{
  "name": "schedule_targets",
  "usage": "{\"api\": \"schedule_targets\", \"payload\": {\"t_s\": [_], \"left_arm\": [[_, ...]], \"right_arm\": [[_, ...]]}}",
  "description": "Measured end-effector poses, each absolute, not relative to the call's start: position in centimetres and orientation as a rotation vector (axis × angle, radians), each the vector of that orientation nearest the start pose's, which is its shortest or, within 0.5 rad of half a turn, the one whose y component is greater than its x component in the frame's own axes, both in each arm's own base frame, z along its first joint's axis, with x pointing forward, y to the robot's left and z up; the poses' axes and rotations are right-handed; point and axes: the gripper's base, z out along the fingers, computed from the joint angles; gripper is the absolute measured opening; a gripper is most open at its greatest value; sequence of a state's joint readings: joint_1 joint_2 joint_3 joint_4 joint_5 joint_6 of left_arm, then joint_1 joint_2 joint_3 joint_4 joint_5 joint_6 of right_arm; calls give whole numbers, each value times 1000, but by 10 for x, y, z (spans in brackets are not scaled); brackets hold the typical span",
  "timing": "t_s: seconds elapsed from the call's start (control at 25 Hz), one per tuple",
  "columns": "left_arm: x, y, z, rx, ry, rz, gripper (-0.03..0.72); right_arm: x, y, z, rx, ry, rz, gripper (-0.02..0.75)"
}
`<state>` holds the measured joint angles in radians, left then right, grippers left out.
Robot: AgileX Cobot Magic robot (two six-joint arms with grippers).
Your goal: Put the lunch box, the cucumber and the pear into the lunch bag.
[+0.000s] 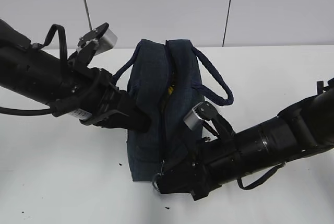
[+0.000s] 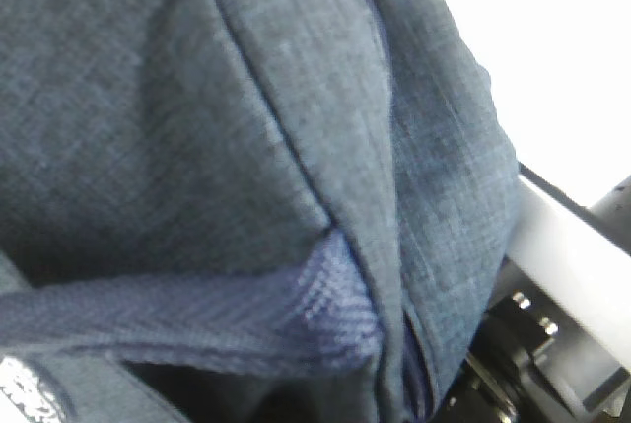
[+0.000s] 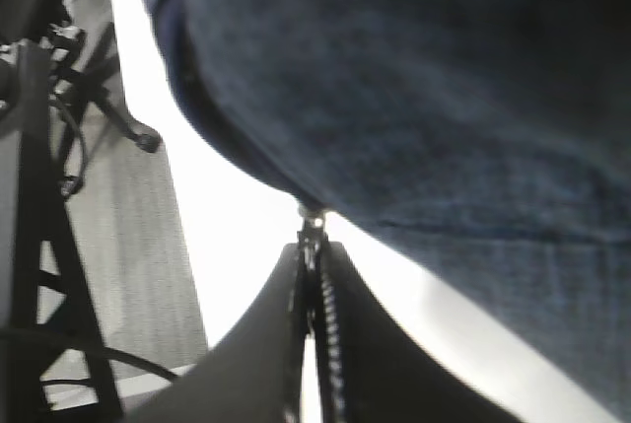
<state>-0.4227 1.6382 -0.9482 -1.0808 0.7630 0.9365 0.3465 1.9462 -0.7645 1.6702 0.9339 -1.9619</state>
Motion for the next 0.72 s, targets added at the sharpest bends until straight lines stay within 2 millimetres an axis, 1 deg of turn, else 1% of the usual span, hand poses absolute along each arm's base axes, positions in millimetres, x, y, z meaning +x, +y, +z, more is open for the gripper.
{"api": "schedule_targets", "payload": {"t_s": [0.16, 0.24, 0.4, 0.72], "left_arm": [[263, -179, 216, 783, 2462, -1005, 301], [263, -179, 216, 791, 2463, -998, 345], [262, -178, 215, 815, 2467, -986, 371], [258, -179, 215, 863, 2481, -1020, 372]], "right_arm": [[259, 173, 118, -1008, 2143, 1255, 6], [258, 173, 124, -1022, 2133, 1254, 6], [256, 172, 145, -1052, 2080, 1227, 6], [253, 168, 160, -1061, 2100, 1168, 6]]}}
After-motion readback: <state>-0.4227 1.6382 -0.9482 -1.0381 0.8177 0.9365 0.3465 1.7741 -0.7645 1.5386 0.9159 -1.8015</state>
